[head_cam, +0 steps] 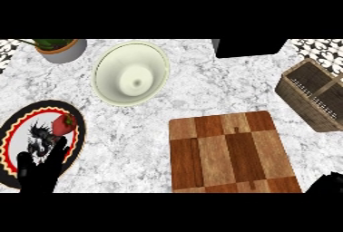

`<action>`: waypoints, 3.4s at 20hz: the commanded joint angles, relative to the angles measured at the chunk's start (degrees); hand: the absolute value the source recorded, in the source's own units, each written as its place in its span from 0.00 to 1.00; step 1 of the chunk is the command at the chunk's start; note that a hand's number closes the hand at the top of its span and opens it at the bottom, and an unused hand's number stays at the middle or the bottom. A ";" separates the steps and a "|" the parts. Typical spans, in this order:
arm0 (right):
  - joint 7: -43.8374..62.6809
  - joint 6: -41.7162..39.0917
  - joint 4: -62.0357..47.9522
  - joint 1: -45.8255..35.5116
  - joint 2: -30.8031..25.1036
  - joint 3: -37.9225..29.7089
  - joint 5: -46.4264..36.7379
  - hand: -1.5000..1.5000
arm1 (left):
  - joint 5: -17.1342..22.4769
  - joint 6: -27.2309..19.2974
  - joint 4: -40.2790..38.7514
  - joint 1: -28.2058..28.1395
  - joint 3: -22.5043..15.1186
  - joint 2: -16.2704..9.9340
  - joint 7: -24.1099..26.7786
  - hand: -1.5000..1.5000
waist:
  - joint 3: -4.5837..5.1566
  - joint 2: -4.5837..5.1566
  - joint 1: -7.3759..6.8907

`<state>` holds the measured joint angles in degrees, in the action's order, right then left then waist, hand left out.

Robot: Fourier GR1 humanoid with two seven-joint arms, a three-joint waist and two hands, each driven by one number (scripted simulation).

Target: Pick the squash from the cutting board and place it in the basket

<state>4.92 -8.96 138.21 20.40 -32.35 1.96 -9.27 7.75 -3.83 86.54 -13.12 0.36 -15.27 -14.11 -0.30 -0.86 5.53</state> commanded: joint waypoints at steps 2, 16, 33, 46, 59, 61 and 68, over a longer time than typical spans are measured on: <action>6.88 -0.67 5.83 -0.88 -2.72 -16.09 14.86 1.00 | -0.49 0.41 -2.02 0.11 -1.28 0.73 -0.92 0.50 | 0.51 0.45 -0.74; 21.70 -12.79 -28.62 -22.54 -30.32 -47.21 47.87 1.00 | 0.31 4.48 -3.78 3.17 -1.03 -0.74 -0.78 0.50 | 0.40 0.81 -5.50; 12.26 -16.79 -62.33 -43.11 -31.72 -26.46 41.58 1.00 | -2.40 3.94 -2.59 5.43 -2.67 1.95 -3.98 0.50 | 0.30 1.15 -7.23; -7.08 -13.67 -75.52 -43.20 -30.33 -20.50 17.27 1.00 | -4.58 2.88 -7.80 6.40 -2.86 5.11 0.02 0.50 | 0.24 1.52 -6.95; -24.06 -18.54 -99.09 -54.95 -33.10 -21.48 11.11 0.00 | -2.70 6.51 -3.96 4.75 0.73 1.26 -2.40 0.50 | 0.26 1.08 -6.72; -25.65 -16.60 -105.04 -57.78 -32.51 -21.69 9.71 0.00 | -4.57 3.11 -1.66 7.09 -1.82 4.43 -6.00 0.50 | 0.19 1.36 -7.36; -23.38 -21.87 -115.84 -59.93 -41.50 -26.91 12.20 0.00 | -4.61 4.67 -2.57 4.04 -1.35 4.03 -2.56 0.50 | 0.12 1.41 -7.24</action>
<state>-17.58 -29.01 28.59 -39.15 -69.19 -22.53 2.67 3.29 0.83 83.88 -6.36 0.09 -12.24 -15.51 -0.39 0.22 -1.70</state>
